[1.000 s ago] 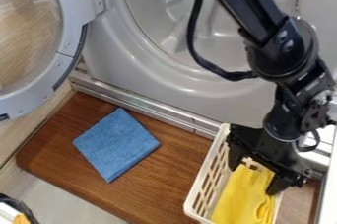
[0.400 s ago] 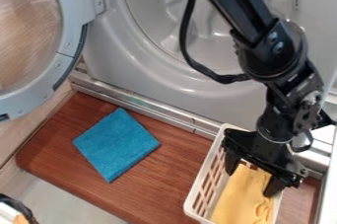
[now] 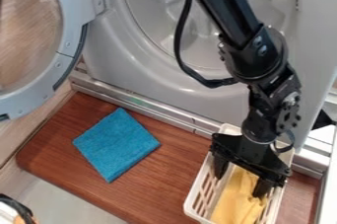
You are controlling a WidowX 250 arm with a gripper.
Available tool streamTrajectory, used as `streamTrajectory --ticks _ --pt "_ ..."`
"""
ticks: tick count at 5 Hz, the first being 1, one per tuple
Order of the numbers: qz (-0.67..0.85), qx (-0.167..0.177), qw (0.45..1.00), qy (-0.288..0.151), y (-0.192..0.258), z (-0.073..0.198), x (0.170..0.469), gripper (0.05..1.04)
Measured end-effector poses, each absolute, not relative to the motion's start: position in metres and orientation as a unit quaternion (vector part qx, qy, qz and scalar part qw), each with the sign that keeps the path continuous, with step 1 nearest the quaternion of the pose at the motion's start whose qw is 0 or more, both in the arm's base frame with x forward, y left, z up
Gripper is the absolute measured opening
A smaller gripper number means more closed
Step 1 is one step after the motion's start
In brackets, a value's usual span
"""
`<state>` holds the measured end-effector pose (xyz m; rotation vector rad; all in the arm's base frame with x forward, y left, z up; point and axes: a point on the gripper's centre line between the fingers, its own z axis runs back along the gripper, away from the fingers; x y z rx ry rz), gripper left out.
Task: Take the yellow cloth and put it between the blue cloth and white basket
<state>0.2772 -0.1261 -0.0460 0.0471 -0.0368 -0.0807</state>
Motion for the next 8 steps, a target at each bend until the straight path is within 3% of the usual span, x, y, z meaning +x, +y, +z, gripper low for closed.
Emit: streamTrajectory --ticks 2,4,5,6,8 --pt "-0.029 0.020 0.999 -0.018 -0.116 -0.053 0.282 0.949" --pt "-0.020 0.018 0.999 -0.020 -0.112 -0.055 0.282 0.351" --pt "-0.024 0.012 0.999 -0.021 -0.114 -0.056 0.279 0.145" --pt "-0.044 -0.002 0.998 -0.042 -0.126 -0.042 0.280 0.060" --pt "-0.060 -0.030 0.992 -0.106 -0.141 0.011 0.290 0.053"
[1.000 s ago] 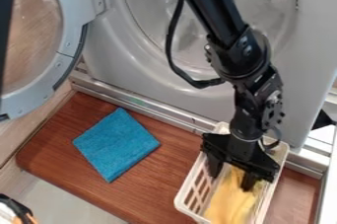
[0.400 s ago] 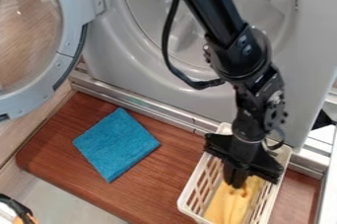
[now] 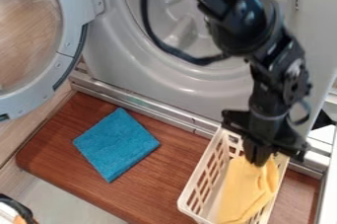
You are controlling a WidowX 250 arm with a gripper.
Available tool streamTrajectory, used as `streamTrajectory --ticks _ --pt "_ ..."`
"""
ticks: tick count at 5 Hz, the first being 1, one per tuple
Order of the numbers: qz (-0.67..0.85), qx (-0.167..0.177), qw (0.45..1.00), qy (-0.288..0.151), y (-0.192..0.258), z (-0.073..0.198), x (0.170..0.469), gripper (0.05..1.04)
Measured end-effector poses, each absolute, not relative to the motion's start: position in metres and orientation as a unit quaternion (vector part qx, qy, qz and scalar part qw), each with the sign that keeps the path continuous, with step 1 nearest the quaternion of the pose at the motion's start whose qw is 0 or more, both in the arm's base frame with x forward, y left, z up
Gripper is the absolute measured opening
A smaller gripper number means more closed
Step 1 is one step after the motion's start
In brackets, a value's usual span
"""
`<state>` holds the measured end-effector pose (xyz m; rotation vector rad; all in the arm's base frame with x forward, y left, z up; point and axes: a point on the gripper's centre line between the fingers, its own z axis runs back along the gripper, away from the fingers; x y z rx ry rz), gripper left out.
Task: Take the yellow cloth and put it between the blue cloth and white basket
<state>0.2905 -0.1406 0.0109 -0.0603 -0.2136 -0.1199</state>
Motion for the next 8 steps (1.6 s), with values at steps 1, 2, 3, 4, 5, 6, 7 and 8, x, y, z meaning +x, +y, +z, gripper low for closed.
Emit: streamTrajectory --ticks 1,2,3,4,5,6,7,8 --pt "-0.067 -0.037 0.989 -0.129 -0.141 0.040 0.291 0.053" --pt "-0.064 -0.039 0.985 -0.155 -0.126 0.071 0.289 0.053" --pt "-0.067 -0.048 0.977 -0.199 -0.105 0.111 0.280 0.053" --pt "-0.062 -0.040 0.976 -0.205 -0.079 0.133 0.270 0.053" --pt "-0.038 -0.044 0.984 -0.167 -0.034 0.135 0.266 0.053" --pt "-0.039 -0.039 0.991 -0.124 -0.009 0.120 0.262 0.053" --pt "-0.043 -0.022 0.994 -0.101 0.002 0.101 0.261 0.053" --pt "-0.041 -0.010 0.997 -0.066 0.014 0.073 0.261 0.053"
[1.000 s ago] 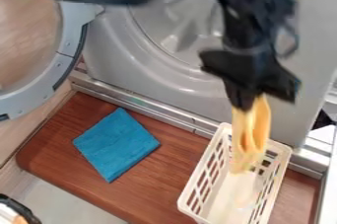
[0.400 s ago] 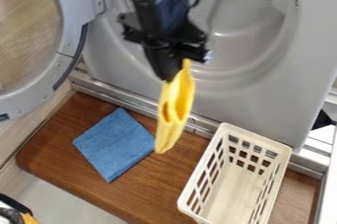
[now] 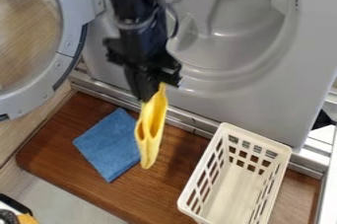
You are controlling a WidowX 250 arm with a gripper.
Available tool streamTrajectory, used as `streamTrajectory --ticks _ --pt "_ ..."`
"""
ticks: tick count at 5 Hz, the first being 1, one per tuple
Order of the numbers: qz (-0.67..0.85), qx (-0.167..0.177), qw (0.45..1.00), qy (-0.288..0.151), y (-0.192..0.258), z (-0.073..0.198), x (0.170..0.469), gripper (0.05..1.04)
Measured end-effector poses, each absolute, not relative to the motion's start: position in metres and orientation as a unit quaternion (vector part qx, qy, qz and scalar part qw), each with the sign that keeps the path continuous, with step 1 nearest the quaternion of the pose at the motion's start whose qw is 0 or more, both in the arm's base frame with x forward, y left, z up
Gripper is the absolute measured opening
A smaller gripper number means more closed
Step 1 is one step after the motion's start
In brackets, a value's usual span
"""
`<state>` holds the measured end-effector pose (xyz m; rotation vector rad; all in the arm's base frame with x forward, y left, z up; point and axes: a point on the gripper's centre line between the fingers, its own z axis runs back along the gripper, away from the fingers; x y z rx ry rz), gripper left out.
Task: Take the yellow cloth and put it between the blue cloth and white basket
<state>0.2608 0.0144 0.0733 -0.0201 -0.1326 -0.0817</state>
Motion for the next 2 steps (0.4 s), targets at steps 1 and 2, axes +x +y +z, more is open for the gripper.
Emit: streamTrajectory --ticks 1,2 --pt "-0.042 0.007 0.999 -0.028 0.022 0.040 0.262 0.053" --pt "-0.040 0.018 0.999 0.005 0.022 0.013 0.266 0.052"
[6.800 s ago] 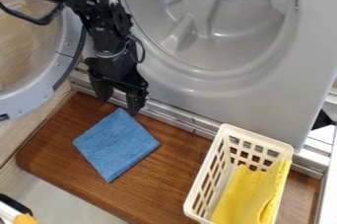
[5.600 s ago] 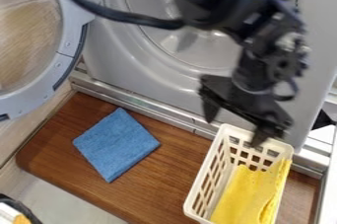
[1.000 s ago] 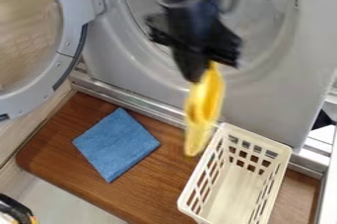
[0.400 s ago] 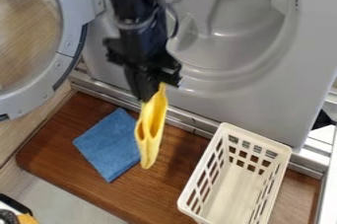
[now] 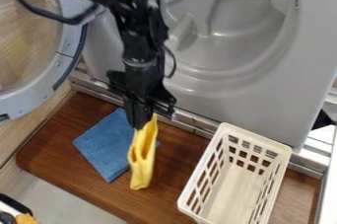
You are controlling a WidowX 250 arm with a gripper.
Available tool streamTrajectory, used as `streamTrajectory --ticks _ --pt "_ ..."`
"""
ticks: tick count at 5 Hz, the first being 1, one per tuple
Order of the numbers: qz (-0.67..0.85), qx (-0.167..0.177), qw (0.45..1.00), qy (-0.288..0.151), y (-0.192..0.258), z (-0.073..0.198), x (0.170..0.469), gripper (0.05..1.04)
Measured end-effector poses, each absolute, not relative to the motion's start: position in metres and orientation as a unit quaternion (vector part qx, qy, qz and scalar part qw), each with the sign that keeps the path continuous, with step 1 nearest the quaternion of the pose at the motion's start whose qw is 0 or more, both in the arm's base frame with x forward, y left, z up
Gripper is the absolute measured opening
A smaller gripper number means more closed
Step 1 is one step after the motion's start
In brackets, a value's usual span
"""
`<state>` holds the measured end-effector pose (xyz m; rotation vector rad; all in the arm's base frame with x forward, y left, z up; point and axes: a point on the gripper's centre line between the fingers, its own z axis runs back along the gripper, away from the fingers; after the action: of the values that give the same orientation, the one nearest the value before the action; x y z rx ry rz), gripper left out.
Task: Take the yellow cloth and put it between the blue cloth and white basket
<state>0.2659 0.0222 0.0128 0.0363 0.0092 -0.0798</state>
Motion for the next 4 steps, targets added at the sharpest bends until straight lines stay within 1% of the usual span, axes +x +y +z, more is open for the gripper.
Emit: streamTrajectory --ticks 1,2,3,4 --pt "-0.048 0.015 0.998 0.030 0.007 -0.012 0.272 0.075" --pt "-0.057 -0.002 0.998 0.010 -0.010 -0.015 0.276 0.224" --pt "-0.074 0.000 0.996 -0.044 -0.023 -0.002 0.275 0.482" --pt "-0.060 -0.006 0.994 -0.089 -0.027 0.017 0.276 0.797"
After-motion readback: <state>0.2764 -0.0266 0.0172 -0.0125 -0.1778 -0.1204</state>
